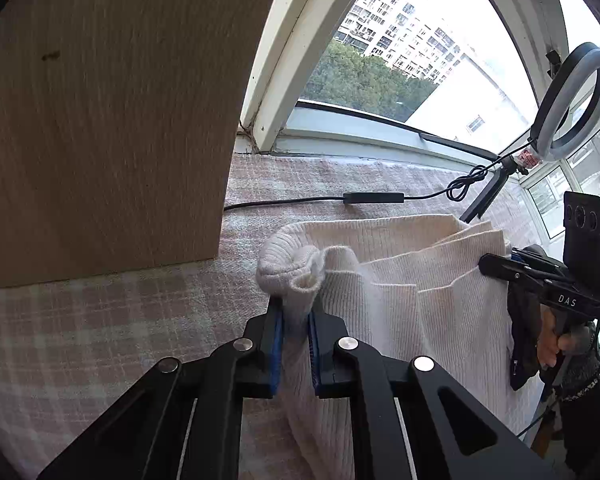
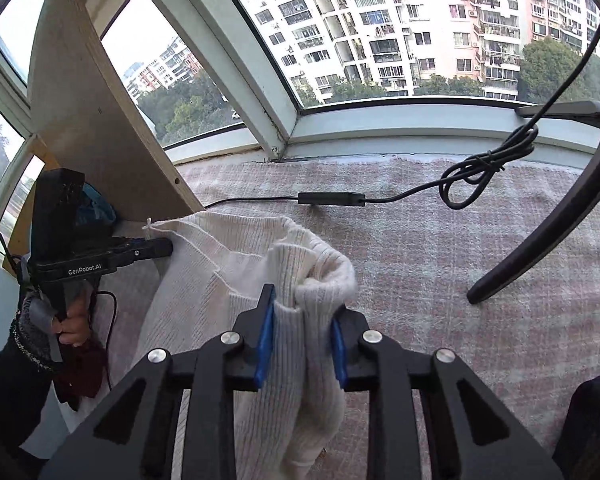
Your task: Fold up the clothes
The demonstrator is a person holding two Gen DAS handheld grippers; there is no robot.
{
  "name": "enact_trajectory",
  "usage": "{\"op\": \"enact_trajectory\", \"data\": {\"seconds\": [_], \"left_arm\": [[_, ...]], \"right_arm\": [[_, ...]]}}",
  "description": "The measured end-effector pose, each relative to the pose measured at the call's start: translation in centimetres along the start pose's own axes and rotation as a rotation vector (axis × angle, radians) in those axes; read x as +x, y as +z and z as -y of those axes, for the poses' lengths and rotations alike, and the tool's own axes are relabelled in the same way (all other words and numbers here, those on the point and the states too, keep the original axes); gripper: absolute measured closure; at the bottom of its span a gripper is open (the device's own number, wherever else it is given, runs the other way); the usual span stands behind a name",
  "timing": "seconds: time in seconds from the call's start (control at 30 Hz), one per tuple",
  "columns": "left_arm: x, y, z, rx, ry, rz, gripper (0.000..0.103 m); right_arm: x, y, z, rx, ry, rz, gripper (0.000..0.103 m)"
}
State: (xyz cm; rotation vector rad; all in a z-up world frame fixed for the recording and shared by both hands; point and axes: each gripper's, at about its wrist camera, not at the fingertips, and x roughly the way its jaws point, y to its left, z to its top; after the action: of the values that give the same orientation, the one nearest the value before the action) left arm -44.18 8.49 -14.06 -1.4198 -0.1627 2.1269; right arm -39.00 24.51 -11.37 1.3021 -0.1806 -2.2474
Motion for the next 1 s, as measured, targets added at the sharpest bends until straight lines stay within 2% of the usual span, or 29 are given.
{"op": "enact_trajectory", "data": {"seconds": [0.1,0.17,0.23,0.33,0.4,0.47,0.5,0.57,0.63,0.7,0.77,0.87,0.93,1.0], "left_arm": [[-5.2,0.9,2.0,0.017,-0.047,0.071,0.094],[-9.6,1.2,4.1,0.065,-0.066,0.149,0.094],[-13.7,0.5,6.5,0.128,-0.067,0.221,0.094],[-17.3,-3.1,9.2,0.216,-0.059,0.249,0.094],[-17.7,-6.9,10.0,0.253,-0.045,0.228,0.094],[-16.3,-11.3,9.7,0.263,-0.042,0.159,0.093],[-15.1,-13.8,9.4,0.261,-0.043,0.113,0.092],[-11.2,-18.7,8.4,0.258,-0.022,-0.039,0.088],[-8.0,-22.7,7.4,0.261,0.041,-0.185,0.088],[-6.6,-25.3,7.2,0.233,0.064,-0.259,0.091],[-8.0,-26.2,6.9,0.218,0.064,-0.248,0.091],[-10.1,-24.0,7.9,0.222,0.041,-0.154,0.091],[-11.5,-22.4,8.5,0.226,0.026,-0.09,0.088],[-10.4,-20.3,9.0,0.215,0.017,-0.04,0.087]], "right_arm": [[-4.2,0.5,-2.2,-0.048,-0.011,0.067,0.084],[-7.5,1.0,-4.2,-0.107,-0.028,0.13,0.084],[-10.8,0.9,-6.1,-0.158,-0.039,0.186,0.085],[-14.1,-1.5,-8.1,-0.207,-0.07,0.21,0.085],[-15.1,-4.7,-8.7,-0.218,-0.093,0.199,0.085],[-14.6,-9.3,-8.4,-0.202,-0.104,0.153,0.085],[-13.5,-11.9,-7.8,-0.179,-0.107,0.104,0.081],[-11.1,-17.3,-6.4,-0.134,-0.125,-0.006,0.075],[-8.2,-22.1,-4.6,-0.084,-0.18,-0.174,0.074],[-7.6,-25.2,-3.1,-0.021,-0.209,-0.264,0.074],[-9.9,-26.3,-2.6,0.016,-0.176,-0.232,0.074],[-14.1,-25.1,-3.5,-0.004,-0.116,-0.115,0.074],[-14.9,-23.3,-4.2,-0.012,-0.076,-0.067,0.074],[-14.0,-21.5,-5.1,-0.031,-0.056,-0.035,0.074]]}}
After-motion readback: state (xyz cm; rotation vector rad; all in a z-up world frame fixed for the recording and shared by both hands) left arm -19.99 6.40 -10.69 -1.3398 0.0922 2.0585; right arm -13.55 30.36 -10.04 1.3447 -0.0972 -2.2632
